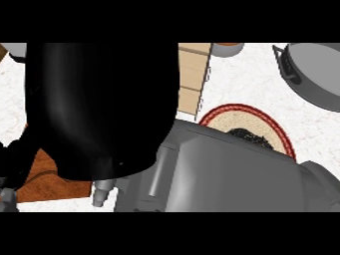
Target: Pick the squash from the placemat and place it in the tiered shelf
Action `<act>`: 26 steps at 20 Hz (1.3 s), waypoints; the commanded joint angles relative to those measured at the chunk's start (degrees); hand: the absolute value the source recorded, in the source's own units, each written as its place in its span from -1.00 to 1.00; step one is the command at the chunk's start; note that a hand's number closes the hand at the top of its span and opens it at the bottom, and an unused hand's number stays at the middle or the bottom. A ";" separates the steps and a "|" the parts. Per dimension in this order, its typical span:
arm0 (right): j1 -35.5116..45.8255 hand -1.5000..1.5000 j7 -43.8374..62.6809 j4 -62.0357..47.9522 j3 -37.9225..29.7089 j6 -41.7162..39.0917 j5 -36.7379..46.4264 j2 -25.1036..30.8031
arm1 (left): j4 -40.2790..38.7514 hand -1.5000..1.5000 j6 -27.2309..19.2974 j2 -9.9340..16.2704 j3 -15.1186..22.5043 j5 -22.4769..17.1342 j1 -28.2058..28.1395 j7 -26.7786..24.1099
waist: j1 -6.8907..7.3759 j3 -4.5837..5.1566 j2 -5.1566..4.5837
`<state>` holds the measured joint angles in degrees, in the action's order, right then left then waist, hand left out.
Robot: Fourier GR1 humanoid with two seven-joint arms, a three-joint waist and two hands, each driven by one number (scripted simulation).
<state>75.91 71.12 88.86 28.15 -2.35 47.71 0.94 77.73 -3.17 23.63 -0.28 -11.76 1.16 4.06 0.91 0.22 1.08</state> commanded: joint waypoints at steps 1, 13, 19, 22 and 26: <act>9.36 1.00 14.08 -5.82 -4.80 -7.26 -0.32 -0.89 | 1.37 0.00 -0.30 -0.62 0.43 0.29 -0.96 -0.04 | 0.19 -0.02 -0.06; 15.05 1.00 6.89 -22.69 -10.15 -6.57 2.77 -0.90 | 0.22 0.00 1.67 0.74 -2.26 -0.96 0.30 -0.58 | -0.33 -0.08 -0.99; 15.94 1.00 3.12 -29.12 -13.08 -5.86 5.02 -0.90 | 3.25 0.00 0.40 -0.72 -1.02 0.51 -3.12 -0.28 | 0.27 -0.15 -0.95; 13.25 1.00 -0.62 -31.30 -15.22 -1.36 7.22 -0.90 | 3.23 0.00 -1.11 -1.55 -0.99 1.31 -1.57 0.90 | -0.03 -0.18 -1.11; 12.39 1.00 -2.11 -34.06 -16.85 2.95 6.51 -0.91 | 2.76 0.00 1.77 -0.08 -1.52 0.68 -1.03 0.95 | 0.34 -0.16 -1.21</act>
<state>88.08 63.50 57.59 12.81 -4.02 54.40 0.50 80.29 -2.06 23.39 -1.88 -11.41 -0.01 4.73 0.94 0.06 -0.05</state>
